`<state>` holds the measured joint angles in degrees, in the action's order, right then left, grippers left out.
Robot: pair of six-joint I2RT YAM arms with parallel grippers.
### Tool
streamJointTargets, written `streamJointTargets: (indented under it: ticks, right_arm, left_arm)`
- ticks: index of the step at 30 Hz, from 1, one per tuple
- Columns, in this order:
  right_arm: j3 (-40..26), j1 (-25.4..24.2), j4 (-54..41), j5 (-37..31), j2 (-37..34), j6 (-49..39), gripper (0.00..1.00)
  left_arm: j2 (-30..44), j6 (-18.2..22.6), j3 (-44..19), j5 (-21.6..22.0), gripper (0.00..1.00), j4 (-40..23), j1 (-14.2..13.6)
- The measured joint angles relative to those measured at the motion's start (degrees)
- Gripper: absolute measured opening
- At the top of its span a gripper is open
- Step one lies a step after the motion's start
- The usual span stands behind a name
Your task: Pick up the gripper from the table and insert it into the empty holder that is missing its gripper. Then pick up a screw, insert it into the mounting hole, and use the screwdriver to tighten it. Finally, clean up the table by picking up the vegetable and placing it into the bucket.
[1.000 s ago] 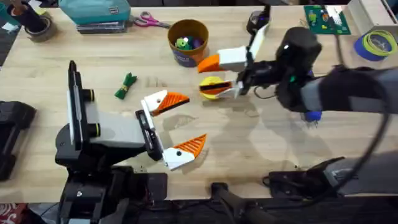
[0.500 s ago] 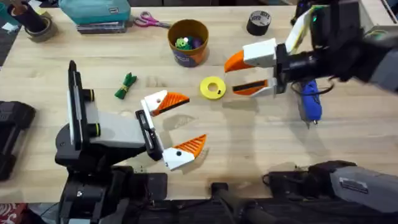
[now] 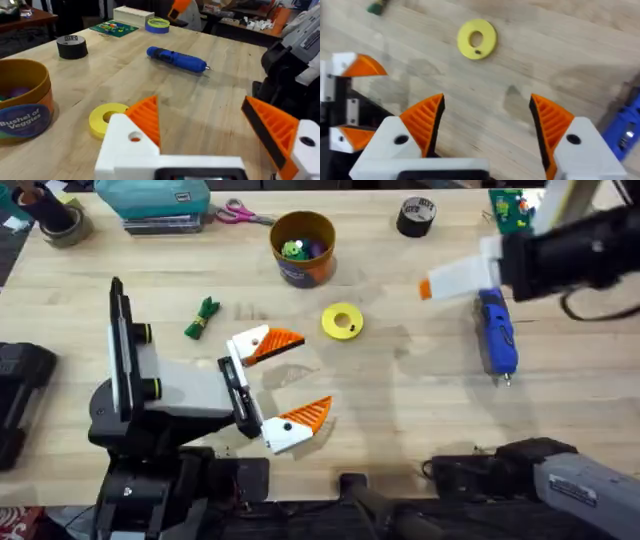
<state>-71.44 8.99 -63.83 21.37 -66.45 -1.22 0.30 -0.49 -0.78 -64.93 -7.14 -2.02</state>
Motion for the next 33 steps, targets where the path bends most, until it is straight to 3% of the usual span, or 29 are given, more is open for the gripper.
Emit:
streamJointTargets:
  ticks: [9, 17, 26, 33]
  right_arm:
    - [0.1, 1.3, -1.5, -8.4, 5.2, -2.4, 0.997]
    - [4.4, 6.6, 2.0, -11.2, 6.6, -4.0, 0.998]
    - [5.7, 14.5, 7.3, -11.5, -0.5, -4.9, 0.998]
    - [5.7, 17.0, 11.5, -11.5, -7.0, -5.0, 0.998]
  left_arm:
    - [0.0, 0.0, 0.0, 0.0, 0.985, 0.0, 0.0]
    - [0.0, 0.0, 0.0, 0.0, 0.985, 0.0, 0.0]
    - [0.0, 0.0, 0.0, 0.0, 0.986, 0.0, 0.0]
    - [0.0, 0.0, 0.0, 0.0, 0.985, 0.0, 0.0]
